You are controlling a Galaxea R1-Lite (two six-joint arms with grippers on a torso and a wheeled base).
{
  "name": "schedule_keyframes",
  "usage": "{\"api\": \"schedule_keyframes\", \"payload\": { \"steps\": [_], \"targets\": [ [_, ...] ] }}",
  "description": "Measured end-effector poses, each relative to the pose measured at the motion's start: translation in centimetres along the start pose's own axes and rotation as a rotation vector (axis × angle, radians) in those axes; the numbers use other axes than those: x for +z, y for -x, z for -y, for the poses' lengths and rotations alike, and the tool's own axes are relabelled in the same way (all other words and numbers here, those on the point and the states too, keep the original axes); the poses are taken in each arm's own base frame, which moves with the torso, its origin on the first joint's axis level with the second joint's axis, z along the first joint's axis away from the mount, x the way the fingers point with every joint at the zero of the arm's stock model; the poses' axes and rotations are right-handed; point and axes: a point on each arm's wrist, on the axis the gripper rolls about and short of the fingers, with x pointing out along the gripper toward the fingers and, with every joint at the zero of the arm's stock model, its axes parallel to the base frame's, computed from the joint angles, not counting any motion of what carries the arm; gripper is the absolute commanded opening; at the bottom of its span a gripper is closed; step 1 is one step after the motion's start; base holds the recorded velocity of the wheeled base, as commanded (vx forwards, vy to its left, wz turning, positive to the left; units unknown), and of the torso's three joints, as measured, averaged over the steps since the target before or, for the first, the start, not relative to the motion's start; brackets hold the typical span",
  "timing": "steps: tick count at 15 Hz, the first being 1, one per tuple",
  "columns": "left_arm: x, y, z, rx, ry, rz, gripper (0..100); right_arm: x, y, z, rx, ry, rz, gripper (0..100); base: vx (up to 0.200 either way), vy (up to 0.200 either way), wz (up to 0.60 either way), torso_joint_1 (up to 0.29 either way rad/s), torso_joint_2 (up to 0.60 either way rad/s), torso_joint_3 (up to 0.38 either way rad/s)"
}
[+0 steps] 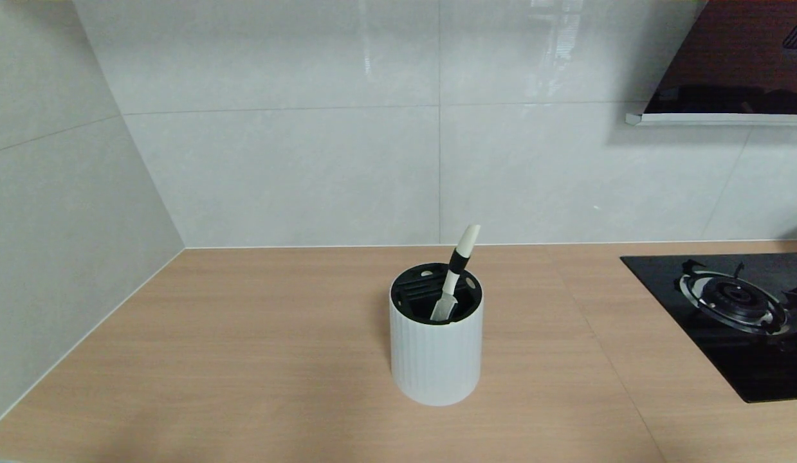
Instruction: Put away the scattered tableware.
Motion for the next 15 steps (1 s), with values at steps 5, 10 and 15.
{"api": "schedule_keyframes", "payload": {
  "steps": [5,10,15],
  "targets": [
    [-1.0,0.8,0.3,0.022,0.054,0.061,100,-1.8,0.0,-0.1,0.033,-0.035,-0.022,100,0.000,0.000,0.00,0.000,0.00,0.000],
    [-3.1,1.0,0.4,0.075,0.085,0.019,100,-3.5,-0.5,-0.6,-0.042,-0.072,-0.072,100,0.000,0.000,0.00,0.000,0.00,0.000],
    [-3.6,1.3,0.2,0.234,-0.011,0.013,100,-6.4,-1.1,-1.2,-0.118,0.029,-0.104,100,0.000,0.000,0.00,0.000,0.00,0.000]
  ]
}}
